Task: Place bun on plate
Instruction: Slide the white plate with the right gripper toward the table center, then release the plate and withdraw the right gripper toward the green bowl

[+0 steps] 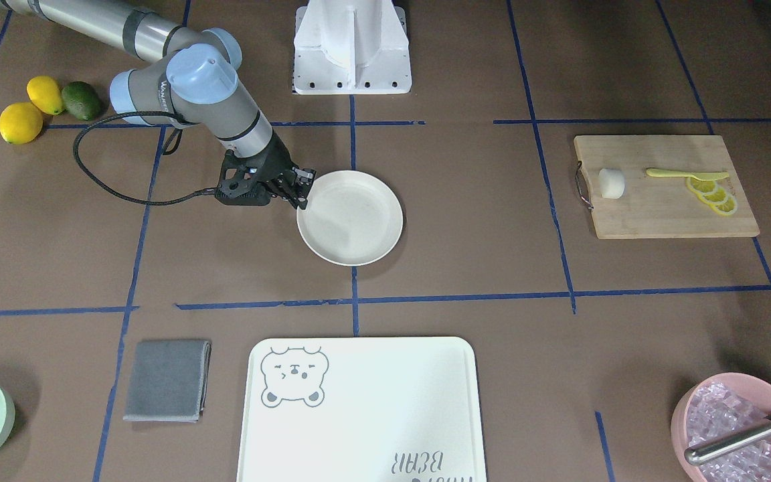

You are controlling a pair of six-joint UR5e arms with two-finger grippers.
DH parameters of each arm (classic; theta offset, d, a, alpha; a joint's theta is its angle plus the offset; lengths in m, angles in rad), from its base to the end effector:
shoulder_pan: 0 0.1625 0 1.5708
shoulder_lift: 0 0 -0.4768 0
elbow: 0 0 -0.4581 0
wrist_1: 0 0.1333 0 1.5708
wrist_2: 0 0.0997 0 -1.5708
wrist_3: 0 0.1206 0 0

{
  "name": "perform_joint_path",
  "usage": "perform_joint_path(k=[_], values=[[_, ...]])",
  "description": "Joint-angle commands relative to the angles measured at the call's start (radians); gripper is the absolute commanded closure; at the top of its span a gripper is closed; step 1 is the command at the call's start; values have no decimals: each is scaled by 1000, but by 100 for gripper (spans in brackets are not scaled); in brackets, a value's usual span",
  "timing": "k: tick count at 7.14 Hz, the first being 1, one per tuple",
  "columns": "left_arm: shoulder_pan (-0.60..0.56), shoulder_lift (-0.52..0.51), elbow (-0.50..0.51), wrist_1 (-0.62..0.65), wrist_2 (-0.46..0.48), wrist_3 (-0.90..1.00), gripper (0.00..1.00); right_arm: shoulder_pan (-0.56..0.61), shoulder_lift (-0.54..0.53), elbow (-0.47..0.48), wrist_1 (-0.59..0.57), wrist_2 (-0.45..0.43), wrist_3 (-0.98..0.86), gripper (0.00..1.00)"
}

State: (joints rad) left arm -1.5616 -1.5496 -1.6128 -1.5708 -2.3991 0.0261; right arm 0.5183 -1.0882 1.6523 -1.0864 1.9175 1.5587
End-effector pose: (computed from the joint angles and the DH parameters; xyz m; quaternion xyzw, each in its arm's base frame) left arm -0.0394 -0.5497 0.7091 0.0129 0.4023 0.0203 0.9152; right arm -0.6114 -0.4549 0.3101 -0.0149 -0.5150 0.1299 0.8472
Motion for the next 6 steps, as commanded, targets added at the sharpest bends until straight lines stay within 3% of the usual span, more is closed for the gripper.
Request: perform_joint_path(k=[1,3,4,6], values=[[0,-1,-2,-2,0,2,0,-6,2,7,2,-26,11,1],[0,-7,-42,-18,5,5,0,26,1,56,-4,-14,6,0],[5,-9,-79,-37,6,-8,0,79,-9,95,-60,13,-2,0],[102,5,-223,-35,5,-229,0,156,-7,222,-362,52,-157,0]])
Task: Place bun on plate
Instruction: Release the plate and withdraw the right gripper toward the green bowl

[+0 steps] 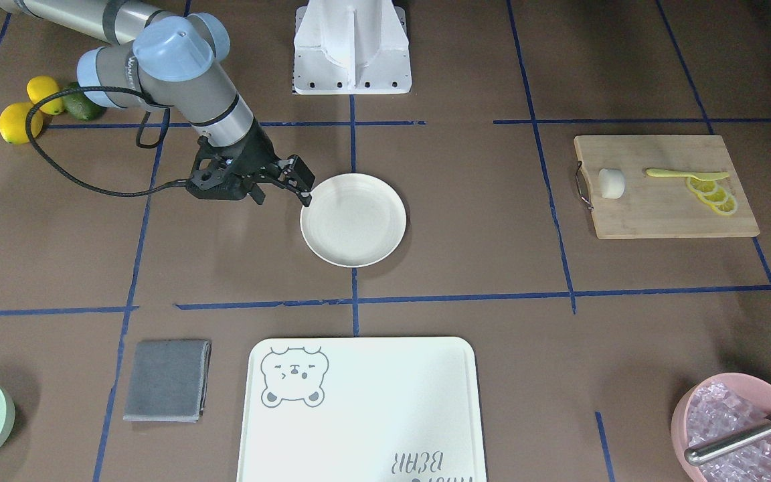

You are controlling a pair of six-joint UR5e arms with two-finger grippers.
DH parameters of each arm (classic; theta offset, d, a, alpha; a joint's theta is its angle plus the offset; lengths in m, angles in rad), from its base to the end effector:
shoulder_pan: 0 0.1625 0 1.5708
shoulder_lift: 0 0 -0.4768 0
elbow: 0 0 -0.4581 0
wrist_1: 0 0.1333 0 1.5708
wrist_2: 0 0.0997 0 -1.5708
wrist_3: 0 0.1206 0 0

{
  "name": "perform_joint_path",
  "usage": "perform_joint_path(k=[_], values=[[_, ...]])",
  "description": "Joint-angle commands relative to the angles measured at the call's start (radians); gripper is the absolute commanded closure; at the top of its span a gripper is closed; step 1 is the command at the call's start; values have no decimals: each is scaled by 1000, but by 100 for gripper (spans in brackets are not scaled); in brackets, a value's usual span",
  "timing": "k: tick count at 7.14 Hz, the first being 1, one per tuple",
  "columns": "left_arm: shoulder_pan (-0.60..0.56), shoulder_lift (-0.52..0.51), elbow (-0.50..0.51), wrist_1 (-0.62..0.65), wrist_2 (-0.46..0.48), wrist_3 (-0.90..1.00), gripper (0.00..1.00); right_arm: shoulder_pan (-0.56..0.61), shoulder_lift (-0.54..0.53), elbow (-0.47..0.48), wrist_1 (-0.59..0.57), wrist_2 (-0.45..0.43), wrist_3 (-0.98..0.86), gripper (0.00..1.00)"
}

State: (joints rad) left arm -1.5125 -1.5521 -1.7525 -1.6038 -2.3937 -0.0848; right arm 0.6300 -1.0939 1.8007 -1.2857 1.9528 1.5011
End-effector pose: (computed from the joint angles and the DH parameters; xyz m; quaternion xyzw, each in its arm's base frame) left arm -0.0124 -0.5585 0.6259 0.0610 0.4034 0.0270 0.9126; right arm -0.5260 -0.4929 0.2664 0.0033 -0.4961 0.1519 0.8548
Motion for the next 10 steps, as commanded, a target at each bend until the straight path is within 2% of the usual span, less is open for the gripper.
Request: perform_joint_path(k=[1,2,3,4,5,6,8,10], values=[[127,7,-167,-2,1,-259,0,78,-3,119,-319,18,-231,0],[223,33,-242,-10,7,-406,0,117,-9,140,-389,17,-352,0],[321,46,-302,-54,96,-540,0,147,-67,170,-388,30,-443,0],[404,116,-305,-168,157,-635,0,211,-98,172,-386,91,-534,0],[463,194,-292,-340,227,-707,0,280,-131,172,-382,163,-603,0],[529,198,-276,-434,243,-830,0,346,-174,173,-382,213,-695,0],[717,188,-263,-446,423,-946,0,436,-251,172,-382,253,-827,0],[739,150,-175,-505,433,-954,0,515,-314,170,-380,311,-937,0]])
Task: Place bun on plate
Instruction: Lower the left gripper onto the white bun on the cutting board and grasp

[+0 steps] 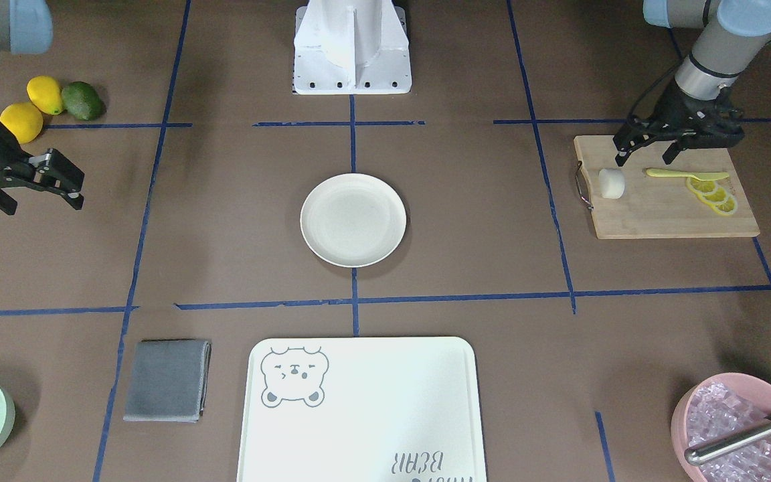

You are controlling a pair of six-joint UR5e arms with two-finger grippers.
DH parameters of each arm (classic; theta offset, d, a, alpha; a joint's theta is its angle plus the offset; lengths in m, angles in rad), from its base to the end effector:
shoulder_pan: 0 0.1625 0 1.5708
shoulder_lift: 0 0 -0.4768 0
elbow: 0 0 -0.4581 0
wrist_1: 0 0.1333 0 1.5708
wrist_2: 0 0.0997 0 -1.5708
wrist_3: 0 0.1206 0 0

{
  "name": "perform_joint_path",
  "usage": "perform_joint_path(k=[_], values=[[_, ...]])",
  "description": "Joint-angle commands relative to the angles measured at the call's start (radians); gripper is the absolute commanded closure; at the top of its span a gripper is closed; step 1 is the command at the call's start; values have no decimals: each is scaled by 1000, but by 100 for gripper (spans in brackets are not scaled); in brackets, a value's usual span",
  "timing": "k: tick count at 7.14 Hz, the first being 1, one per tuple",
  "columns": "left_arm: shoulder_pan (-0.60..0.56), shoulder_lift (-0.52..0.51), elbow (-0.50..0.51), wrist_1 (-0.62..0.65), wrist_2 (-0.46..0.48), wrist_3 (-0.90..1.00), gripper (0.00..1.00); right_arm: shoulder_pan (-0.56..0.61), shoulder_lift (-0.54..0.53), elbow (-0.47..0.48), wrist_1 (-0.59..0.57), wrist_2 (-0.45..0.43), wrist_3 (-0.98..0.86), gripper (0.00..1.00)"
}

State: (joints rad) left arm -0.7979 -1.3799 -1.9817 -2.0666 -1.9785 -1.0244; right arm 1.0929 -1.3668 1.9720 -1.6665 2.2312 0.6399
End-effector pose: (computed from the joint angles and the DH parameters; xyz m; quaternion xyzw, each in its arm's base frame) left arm 0.2910 -0.4208 0.5488 0.0652 0.3865 -0.0447 0.9189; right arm -0.2264 -0.5661 0.4033 0.0357 -0.3924 -0.0074 0.9191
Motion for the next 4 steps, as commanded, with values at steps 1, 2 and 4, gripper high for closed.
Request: perform_joint_path(k=[1,2,4], values=[[32,-45,104,-85,17,-16,0,85,-70,-1,1,45,-126,0],[40,-48,118,-98,17,-19,0,111,-90,-1,1,56,-162,0],[81,-51,122,-98,17,-49,0,127,-100,-2,1,62,-177,0]])
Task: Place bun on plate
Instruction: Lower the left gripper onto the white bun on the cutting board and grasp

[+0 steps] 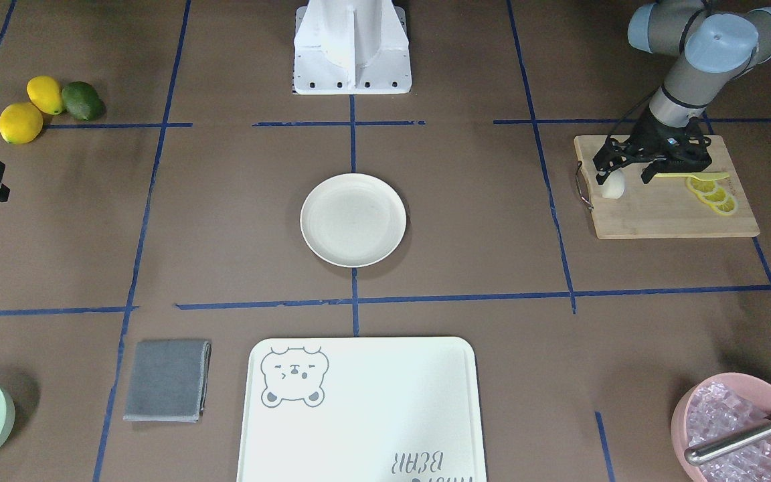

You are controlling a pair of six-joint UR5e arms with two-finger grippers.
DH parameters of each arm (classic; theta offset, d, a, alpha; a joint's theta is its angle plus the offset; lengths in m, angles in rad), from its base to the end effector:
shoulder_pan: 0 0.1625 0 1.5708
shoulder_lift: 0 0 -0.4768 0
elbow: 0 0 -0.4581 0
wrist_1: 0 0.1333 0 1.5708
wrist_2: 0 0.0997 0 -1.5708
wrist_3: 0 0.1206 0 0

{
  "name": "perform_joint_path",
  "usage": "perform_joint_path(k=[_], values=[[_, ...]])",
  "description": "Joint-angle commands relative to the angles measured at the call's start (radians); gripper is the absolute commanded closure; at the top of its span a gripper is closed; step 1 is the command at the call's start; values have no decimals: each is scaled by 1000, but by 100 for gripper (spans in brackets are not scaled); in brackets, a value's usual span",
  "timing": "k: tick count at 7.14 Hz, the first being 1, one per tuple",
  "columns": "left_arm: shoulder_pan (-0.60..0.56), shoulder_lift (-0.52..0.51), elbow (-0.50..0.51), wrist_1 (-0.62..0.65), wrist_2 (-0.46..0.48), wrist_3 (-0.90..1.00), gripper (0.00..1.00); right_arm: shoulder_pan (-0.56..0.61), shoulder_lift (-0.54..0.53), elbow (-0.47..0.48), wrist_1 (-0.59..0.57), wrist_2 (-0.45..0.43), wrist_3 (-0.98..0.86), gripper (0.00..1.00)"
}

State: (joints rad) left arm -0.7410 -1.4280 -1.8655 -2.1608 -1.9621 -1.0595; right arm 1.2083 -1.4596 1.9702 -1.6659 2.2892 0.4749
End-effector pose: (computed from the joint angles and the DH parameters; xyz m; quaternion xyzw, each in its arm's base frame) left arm 0.3349 -0.4247 0.5799 0.0616 0.3943 -0.0348 0.9163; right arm -0.1554 -0.5618 0.4553 0.0366 -0.3928 -0.0209 0.9187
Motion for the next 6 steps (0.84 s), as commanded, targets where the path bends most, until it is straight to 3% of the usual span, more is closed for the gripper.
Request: perform_joint_path(k=[1,3,6], values=[[32,-6,15,-4,0,-14,0,11,-10,-1,0,4,-10,0],[41,-6,22,-4,0,-16,2,11,-13,-1,0,4,-9,0],[38,3,22,-2,0,-14,14,10,-13,1,0,6,-6,0]])
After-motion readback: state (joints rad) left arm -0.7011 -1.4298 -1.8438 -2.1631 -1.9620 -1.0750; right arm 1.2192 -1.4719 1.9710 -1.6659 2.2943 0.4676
